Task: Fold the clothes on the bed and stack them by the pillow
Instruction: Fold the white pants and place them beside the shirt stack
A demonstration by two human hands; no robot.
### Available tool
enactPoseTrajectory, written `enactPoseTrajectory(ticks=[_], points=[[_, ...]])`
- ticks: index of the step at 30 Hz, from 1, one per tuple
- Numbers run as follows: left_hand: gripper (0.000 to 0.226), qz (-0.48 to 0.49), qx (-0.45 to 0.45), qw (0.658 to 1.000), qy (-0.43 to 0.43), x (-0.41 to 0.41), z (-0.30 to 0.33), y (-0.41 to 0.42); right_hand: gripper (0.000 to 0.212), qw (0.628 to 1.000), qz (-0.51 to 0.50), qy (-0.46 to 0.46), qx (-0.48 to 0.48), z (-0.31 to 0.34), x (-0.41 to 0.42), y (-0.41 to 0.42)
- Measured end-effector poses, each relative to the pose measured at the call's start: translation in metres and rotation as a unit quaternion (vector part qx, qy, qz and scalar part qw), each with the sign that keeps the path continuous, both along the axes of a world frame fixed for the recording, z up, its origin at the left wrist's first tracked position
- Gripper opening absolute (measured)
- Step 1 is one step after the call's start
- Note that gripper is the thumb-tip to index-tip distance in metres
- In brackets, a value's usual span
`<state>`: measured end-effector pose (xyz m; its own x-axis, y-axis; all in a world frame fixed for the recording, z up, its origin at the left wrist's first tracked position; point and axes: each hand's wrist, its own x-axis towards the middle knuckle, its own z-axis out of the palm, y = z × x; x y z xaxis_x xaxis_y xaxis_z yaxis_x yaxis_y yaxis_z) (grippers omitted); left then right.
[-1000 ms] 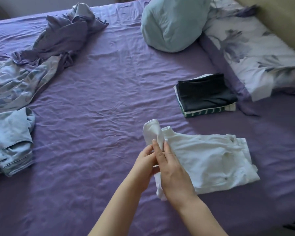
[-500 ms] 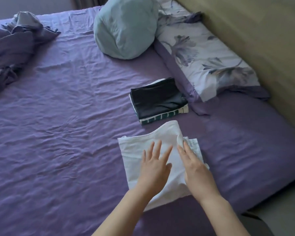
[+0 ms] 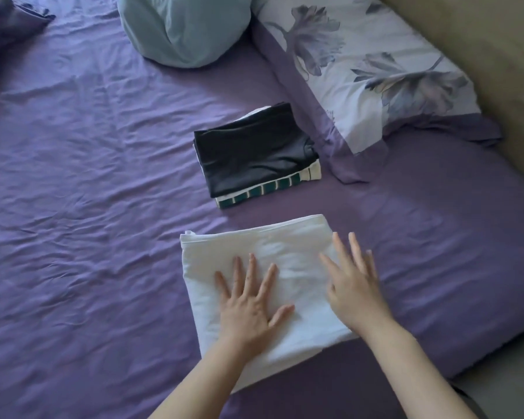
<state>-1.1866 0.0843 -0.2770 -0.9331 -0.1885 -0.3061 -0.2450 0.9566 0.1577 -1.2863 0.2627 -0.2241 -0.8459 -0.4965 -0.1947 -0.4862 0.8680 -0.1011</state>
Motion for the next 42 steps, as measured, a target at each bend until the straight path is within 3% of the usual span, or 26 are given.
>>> enactPoseTrajectory(ticks=[5, 13, 15, 18, 21, 23, 28, 33, 38, 42], points=[[0.08, -0.002, -0.006, 1.0, 0.016, 0.001, -0.012, 0.002, 0.064, 0.992, 0.124, 0.02, 0.029, -0.04, 0.002, -0.01], [0.071, 0.001, -0.014, 1.0, -0.009, -0.006, -0.02, -0.001, 0.057, 0.994, 0.107, -0.025, -0.017, -0.067, -0.008, -0.007], [0.065, 0.007, -0.01, 1.0, -0.012, 0.001, -0.011, -0.008, 0.056, 0.996, 0.051, -0.045, -0.063, -0.065, -0.008, 0.002], [0.062, 0.117, -0.01, 0.992, -0.038, 0.019, -0.004, -0.029, 0.065, 0.99, -0.058, -0.082, -0.099, -0.056, -0.012, 0.012], [0.068, 0.21, 0.007, 0.975, -0.067, 0.036, 0.006, -0.042, 0.07, 0.99, -0.078, -0.089, -0.077, -0.048, -0.014, 0.008], [0.061, 0.256, 0.061, 0.962, -0.075, 0.037, 0.012, -0.039, 0.07, 0.99, -0.085, -0.101, -0.051, -0.045, -0.012, 0.0], [0.056, 0.324, 0.115, 0.939, 0.018, 0.021, 0.035, -0.022, 0.065, 0.983, -0.104, -0.104, -0.112, -0.043, -0.015, -0.003], [0.057, 0.414, 0.157, 0.887, 0.135, 0.013, 0.039, -0.028, 0.062, 0.948, -0.133, -0.126, -0.26, -0.031, -0.02, -0.001], [0.057, 0.392, 0.201, 0.867, 0.232, -0.012, 0.05, -0.016, 0.062, 0.949, -0.114, -0.05, -0.289, -0.001, -0.058, 0.014], [0.057, 0.361, 0.24, 0.87, 0.235, -0.047, 0.053, 0.003, 0.061, 0.957, -0.113, -0.012, -0.267, 0.014, -0.098, 0.032]])
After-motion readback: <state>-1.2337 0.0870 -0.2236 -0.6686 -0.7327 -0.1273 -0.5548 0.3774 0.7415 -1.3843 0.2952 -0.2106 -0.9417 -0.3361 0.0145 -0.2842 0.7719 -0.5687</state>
